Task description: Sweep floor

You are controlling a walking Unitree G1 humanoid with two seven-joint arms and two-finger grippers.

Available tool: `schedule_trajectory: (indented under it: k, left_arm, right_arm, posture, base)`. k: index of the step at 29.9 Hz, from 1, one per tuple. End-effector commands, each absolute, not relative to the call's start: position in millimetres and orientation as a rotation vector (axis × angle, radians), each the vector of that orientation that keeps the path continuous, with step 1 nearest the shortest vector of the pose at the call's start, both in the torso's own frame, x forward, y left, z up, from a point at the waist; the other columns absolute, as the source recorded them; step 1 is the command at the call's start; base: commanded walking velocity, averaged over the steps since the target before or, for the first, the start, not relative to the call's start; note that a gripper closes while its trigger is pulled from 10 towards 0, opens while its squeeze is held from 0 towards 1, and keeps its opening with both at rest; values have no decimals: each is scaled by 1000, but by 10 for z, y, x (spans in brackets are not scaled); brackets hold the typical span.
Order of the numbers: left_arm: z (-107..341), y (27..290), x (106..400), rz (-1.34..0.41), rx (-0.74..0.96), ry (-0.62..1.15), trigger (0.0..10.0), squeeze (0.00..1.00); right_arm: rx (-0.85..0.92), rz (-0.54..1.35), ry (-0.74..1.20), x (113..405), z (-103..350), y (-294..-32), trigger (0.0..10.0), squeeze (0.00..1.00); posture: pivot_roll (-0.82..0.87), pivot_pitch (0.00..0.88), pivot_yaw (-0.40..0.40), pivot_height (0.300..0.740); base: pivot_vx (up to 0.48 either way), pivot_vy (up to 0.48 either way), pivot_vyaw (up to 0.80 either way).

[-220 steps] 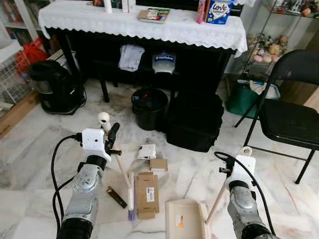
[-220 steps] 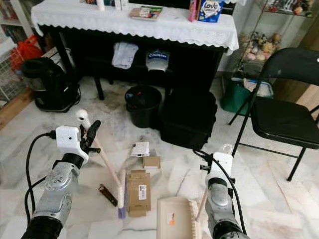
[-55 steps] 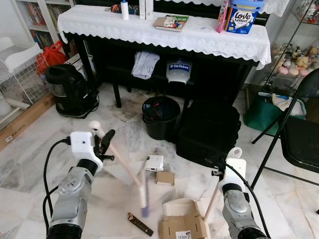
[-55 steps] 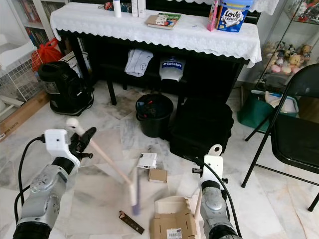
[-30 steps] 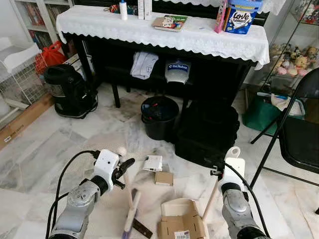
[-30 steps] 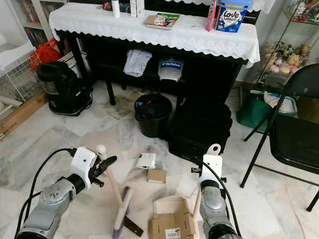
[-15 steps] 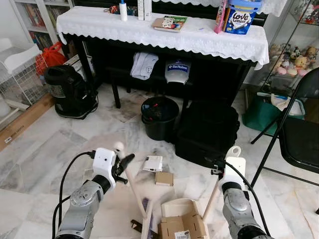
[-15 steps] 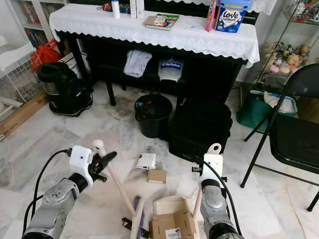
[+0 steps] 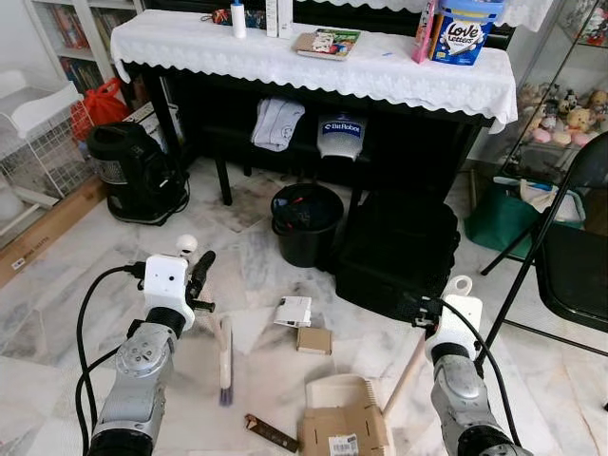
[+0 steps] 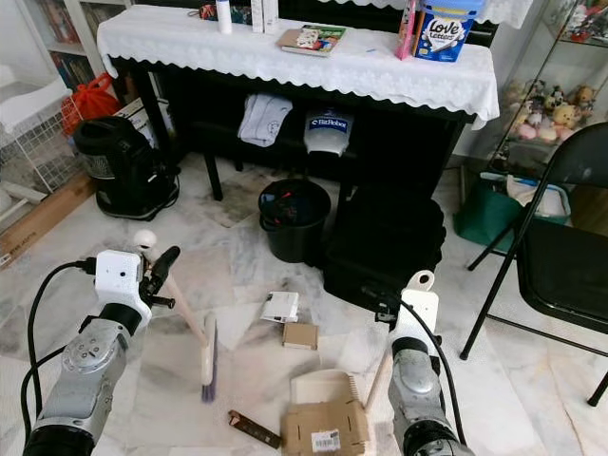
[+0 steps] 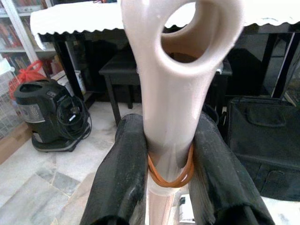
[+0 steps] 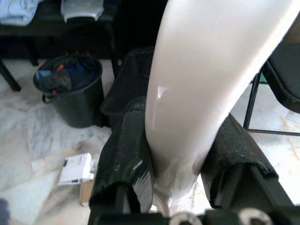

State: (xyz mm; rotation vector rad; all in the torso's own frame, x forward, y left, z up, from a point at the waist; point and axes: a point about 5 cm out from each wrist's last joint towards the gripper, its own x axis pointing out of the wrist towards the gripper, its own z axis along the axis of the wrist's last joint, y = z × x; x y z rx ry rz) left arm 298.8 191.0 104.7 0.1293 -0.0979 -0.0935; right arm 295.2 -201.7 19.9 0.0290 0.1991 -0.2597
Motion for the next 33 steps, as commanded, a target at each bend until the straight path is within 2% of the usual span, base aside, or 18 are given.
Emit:
schedule_trajectory:
  k: [1,9,16,31,33]
  left_arm:
    - [1097,1911,3012,-83,144,-131,10000,0]
    - [1106,1905,3018,-57,145,-149,10000,0]
    - [1051,1879,2999,-50,118,-126,10000,0]
    - [1208,1792,3024,-91,-67,-181,10000,0]
    - [1277,1678,3027,-168,-92,-190,10000,0]
  right_arm:
    - [51,-269,104,3075,386,-2041,10000,0]
    - [156,-283,-4,3173,575,-2043,10000,0]
    - [293,-241,-74,3252,711,-1942,10000,0]
    - [300,-219,-55,3241,678,-1896,10000,0]
    - [299,-216,-42,3239,659,-1891,10000,0]
  posture:
    - [98,22,-18,740]
    - [91,31,-13,740]
    - [83,37,-9,740]
    - [94,40,-12,740]
    - [98,39,-14,740]
  base:
    - [0,0,0]
    - [0,0,0]
    - [0,0,0]
    - [0,0,0]
    - [0,0,0]
